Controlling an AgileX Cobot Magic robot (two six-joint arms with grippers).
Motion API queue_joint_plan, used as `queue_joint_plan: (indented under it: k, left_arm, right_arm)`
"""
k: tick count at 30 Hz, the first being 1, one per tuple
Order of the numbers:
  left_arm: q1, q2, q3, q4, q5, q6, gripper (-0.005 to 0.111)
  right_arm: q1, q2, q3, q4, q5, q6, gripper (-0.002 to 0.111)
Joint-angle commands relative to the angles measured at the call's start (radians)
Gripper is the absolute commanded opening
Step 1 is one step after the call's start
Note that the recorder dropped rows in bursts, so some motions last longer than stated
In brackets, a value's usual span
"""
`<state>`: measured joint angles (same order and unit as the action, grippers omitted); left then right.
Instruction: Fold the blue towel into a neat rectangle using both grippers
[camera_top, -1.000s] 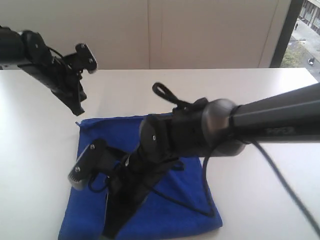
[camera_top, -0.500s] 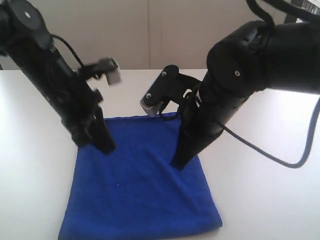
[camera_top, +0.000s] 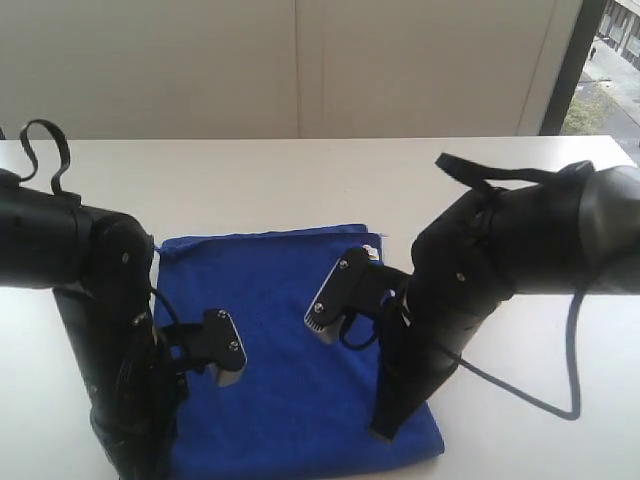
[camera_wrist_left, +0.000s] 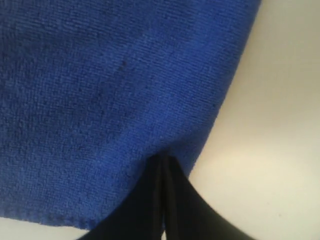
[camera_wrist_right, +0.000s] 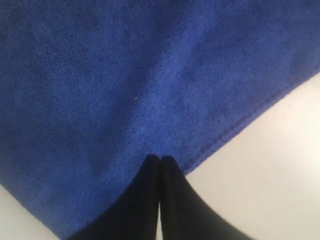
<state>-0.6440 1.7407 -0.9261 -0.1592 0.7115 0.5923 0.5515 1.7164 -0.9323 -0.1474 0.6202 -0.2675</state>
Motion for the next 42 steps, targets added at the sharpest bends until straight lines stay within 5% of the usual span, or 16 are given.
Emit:
queue_joint_plan:
  k: [1,24,34,38,42]
  left_arm:
    - [-0.008,-0.006,0.067,0.005,-0.044,-0.016,0.0]
    - [-0.008,-0.02,0.111,0.198,-0.06,-0.156,0.0]
    - [-0.008,-0.24,0.042,0.186,-0.069,-0.148,0.0]
    - [-0.008,-0.288,0.042,0.189,-0.031,-0.026,0.001]
    - [-0.008,-0.296,0.042,0.189,0.089,0.096,0.021]
  right_arm:
    - [-0.006,0.055,0.015,-0.005,-0.018,0.017,0.0]
    - [-0.004,0.042,-0.016,0.007,0.014,0.063,0.0]
    - [-0.004,-0.145,-0.166,0.042,0.191,-0.134,0.0]
    - [-0.004,-0.158,-0.173,0.13,0.293,-0.331,0.013]
    - [-0.004,-0.153,-0.159,0.224,0.375,-0.479,0.037]
